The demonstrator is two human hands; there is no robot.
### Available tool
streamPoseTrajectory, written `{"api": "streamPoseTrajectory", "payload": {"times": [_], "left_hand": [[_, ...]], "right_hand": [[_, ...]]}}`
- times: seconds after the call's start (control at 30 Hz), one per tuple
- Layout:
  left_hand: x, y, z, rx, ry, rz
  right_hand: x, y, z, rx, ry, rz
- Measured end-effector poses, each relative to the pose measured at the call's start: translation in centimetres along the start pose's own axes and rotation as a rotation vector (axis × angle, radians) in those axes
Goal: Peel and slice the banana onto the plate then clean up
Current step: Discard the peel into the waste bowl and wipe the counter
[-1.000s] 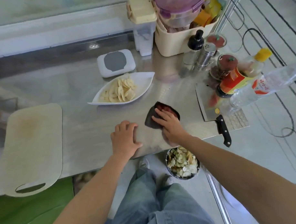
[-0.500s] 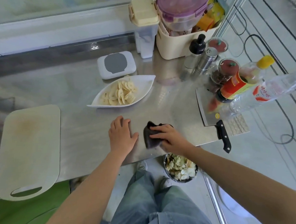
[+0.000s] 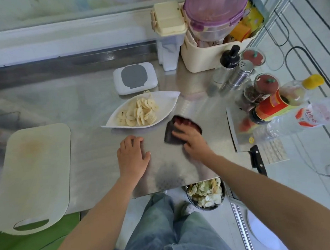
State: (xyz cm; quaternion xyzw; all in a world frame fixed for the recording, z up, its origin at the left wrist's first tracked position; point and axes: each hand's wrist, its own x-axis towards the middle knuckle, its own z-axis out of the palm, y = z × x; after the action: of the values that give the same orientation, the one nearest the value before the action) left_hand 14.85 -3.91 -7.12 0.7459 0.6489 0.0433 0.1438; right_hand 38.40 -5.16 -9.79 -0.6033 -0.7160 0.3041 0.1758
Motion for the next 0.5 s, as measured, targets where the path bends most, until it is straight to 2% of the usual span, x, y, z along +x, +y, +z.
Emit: {"api": "streamPoseTrajectory", "payload": {"times": [0.07,0.13,0.2,0.27,0.33,0.37,0.4,0.5], "left_hand": [[0.1,-0.1,0.0,-0.008,0.004,0.005],[0.0,-0.2,0.0,-0.012,-0.005,0.011],[-0.1,-0.4,0.0,-0.017,-0.02,0.027],[-0.4,-0.7,0.1,-0.024,-0.031,0.043],[-0.8,-0.9,0.1,-0.011,-0.025,0.04],[-1.0,-0.9,0.1,-0.006,-0.025,0.024],[-1.2,-1.0,0.1,-0.006,-0.032,0.004],[-1.7,-1.5,0.1,0.001,-0.057,-0.01]], "right_hand": [[-2.8,-1.4,0.6,0.018,-0.133,-0.161],[-3.9,-1.0,0.0,0.01,-0.181,-0.202],[-2.8,1.2,-1.8,-0.021,-0.03,-0.062],[-0.2,3.0,-4.2,-0.046,0.16,0.211],[2.3,2.7,-4.9,-0.091,0.208,0.407],[3.0,1.8,-4.3,-0.1,0.178,0.411],[3.4,0.9,-3.4,-0.091,0.146,0.365],[1.9,-1.7,0.5,-0.036,0.056,0.042]]}}
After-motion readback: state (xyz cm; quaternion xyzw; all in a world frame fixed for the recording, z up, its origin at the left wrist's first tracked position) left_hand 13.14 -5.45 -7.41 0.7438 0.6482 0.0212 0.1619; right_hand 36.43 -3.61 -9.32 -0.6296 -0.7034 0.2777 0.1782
